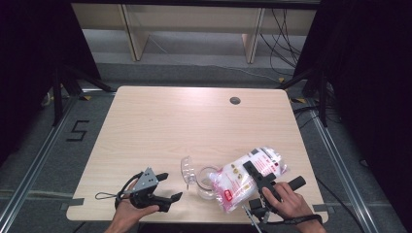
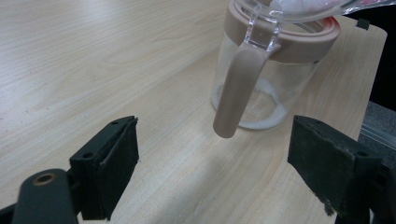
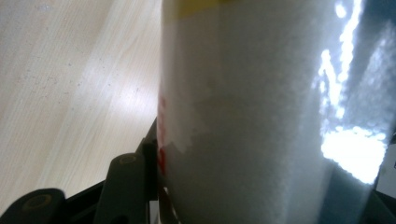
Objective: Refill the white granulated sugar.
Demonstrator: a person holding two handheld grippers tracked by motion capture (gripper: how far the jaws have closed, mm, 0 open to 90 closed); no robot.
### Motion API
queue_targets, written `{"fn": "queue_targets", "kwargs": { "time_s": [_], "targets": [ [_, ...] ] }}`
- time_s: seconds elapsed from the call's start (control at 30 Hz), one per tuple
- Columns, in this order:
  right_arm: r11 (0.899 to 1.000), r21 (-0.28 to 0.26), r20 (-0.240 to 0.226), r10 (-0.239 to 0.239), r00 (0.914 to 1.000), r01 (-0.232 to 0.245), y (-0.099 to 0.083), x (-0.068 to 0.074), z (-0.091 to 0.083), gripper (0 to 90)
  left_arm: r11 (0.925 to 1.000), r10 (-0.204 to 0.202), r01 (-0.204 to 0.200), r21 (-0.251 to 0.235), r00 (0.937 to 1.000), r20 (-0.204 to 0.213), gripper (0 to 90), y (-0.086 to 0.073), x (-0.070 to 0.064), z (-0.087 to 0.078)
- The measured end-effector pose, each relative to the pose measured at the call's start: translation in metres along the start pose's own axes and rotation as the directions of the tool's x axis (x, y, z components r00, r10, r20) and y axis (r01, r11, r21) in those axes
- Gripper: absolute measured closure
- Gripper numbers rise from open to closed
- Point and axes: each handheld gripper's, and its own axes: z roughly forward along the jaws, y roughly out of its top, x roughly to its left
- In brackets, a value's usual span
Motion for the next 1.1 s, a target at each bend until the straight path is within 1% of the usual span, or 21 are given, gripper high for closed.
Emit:
{"fn": "queue_targets", "kwargs": {
  "time_s": [0.07,0.1,0.13,0.17,0.2,0.23,0.27,0.3,0.33,0.43,0.5,0.63,0.67,0.7,0.73,0.8,0.83,0.87,0.9,0.93,1.1],
  "targets": [
    [1.0,0.004,-0.004,0.003,1.0,-0.003,-0.0001,0.001,0.0,51.5,1.0,0.0,0.0,-0.003,1.0,0.003,15.8,0.0002,-0.0002,-0.0003],
    [1.0,0.009,0.0,0.006,1.0,-0.006,0.0,0.0012,-0.0004,51.5,1.0,-0.004,0.004,-0.005,1.0,-0.005,15.8,0.0002,-0.0012,-0.0001],
    [1.0,0.012,0.004,0.015,0.9999,-0.015,-0.0001,0.002,-0.0008,51.5,1.0,-0.002,0.002,-0.005,1.0,0.003,15.8,0.0001,-0.0008,0.0002],
    [1.0,0.005,0.0,0.005,1.0,-0.005,-0.0002,0.0013,-0.0002,51.5,1.0,-0.005,0.005,-0.006,1.0,0.003,15.8,0.0,-0.0013,0.0004],
    [1.0,0.016,-0.02,-0.001,0.9998,0.001,0.0001,0.0003,-0.0009,51.5,1.0,-0.004,0.004,-0.006,1.0,0.003,15.9,0.0001,-0.0012,0.0004],
    [1.0,-0.001,-0.002,0.002,1.0,-0.002,-0.0003,0.0013,0.0,51.5,1.0,-0.002,0.002,-0.006,1.0,0.003,15.8,0.0002,-0.0009,0.0003],
    [1.0,0.004,-0.002,0.005,1.0,-0.005,-0.0002,0.0014,-0.0004,51.5,1.0,0.002,-0.002,-0.006,1.0,0.002,15.8,0.0003,-0.0006,0.0003],
    [1.0,0.019,-0.018,0.005,0.9998,-0.005,0.0004,0.0004,-0.0013,51.5,1.0,-0.001,0.001,-0.006,1.0,0.001,15.8,0.0002,-0.0007,0.0004],
    [1.0,0.001,0.001,-0.003,1.0,0.003,-0.0001,0.0008,-0.0004,51.6,1.0,-0.001,0.001,-0.006,1.0,0.002,15.8,0.0002,-0.0008,0.0003],
    [1.0,0.003,0.001,0.009,1.0,-0.009,-0.0003,0.0016,-0.0007,51.6,1.0,0.005,-0.005,-0.006,1.0,0.002,15.8,0.0003,-0.0006,0.0004],
    [1.0,0.005,0.0,0.005,1.0,-0.005,-0.0003,0.0016,-0.0008,51.6,1.0,-0.003,0.003,-0.007,1.0,0.002,15.8,0.0001,-0.0011,0.0004],
    [1.0,-0.003,0.0,-0.007,1.0,0.007,-0.0006,-0.0007,-0.0009,51.7,1.0,-0.001,0.001,-0.007,1.0,0.002,15.8,0.0003,-0.0008,0.0005],
    [1.0,-0.008,0.01,-0.025,0.9996,0.026,-0.0002,-0.0021,-0.0004,51.7,1.0,-0.003,0.003,-0.007,1.0,0.003,15.8,0.0002,-0.001,0.0004],
    [1.0,0.001,0.0,0.003,1.0,-0.003,-0.0004,0.0005,-0.0008,51.7,1.0,-0.003,0.003,-0.007,1.0,0.003,15.8,0.0002,-0.0011,0.0004],
    [1.0,0.001,0.004,-0.006,1.0,0.006,-0.0004,0.0001,-0.0009,51.7,1.0,0.007,-0.007,-0.005,1.0,0.0,15.9,0.0005,-0.0007,0.0001],
    [0.999,-0.011,0.006,-0.033,0.9995,0.033,-0.0002,-0.0015,0.0002,51.7,1.0,0.004,-0.004,-0.004,1.0,-0.003,15.8,0.0005,-0.001,0.0],
    [1.0,-0.001,0.002,-0.019,0.9998,0.019,-0.0003,-0.0004,-0.0005,51.7,0.9999,0.009,-0.009,-0.004,1.0,-0.001,15.8,0.0006,-0.0008,0.0],
    [0.999,-0.011,0.004,-0.037,0.9993,0.037,-0.0001,-0.0018,0.0003,51.8,0.9999,0.011,-0.011,-0.007,0.9999,0.003,15.8,0.0005,-0.0004,0.0002],
    [0.999,-0.01,0.004,-0.036,0.9993,0.036,0.0,-0.0017,0.0002,51.8,1.0,-0.003,0.003,-0.008,1.0,0.003,15.8,0.0003,-0.0011,0.0004],
    [1.0,0.002,0.001,-0.016,0.9999,0.016,0.0001,0.0001,-0.0007,51.8,1.0,0.003,-0.003,-0.007,1.0,0.003,15.9,0.0005,-0.0008,0.0003],
    [0.999,-0.004,-0.005,-0.032,0.9995,0.032,0.0007,-0.0019,-0.0006,51.9,1.0,0.005,-0.005,-0.005,1.0,-0.002,15.8,0.0006,-0.001,0.0]
  ]
}}
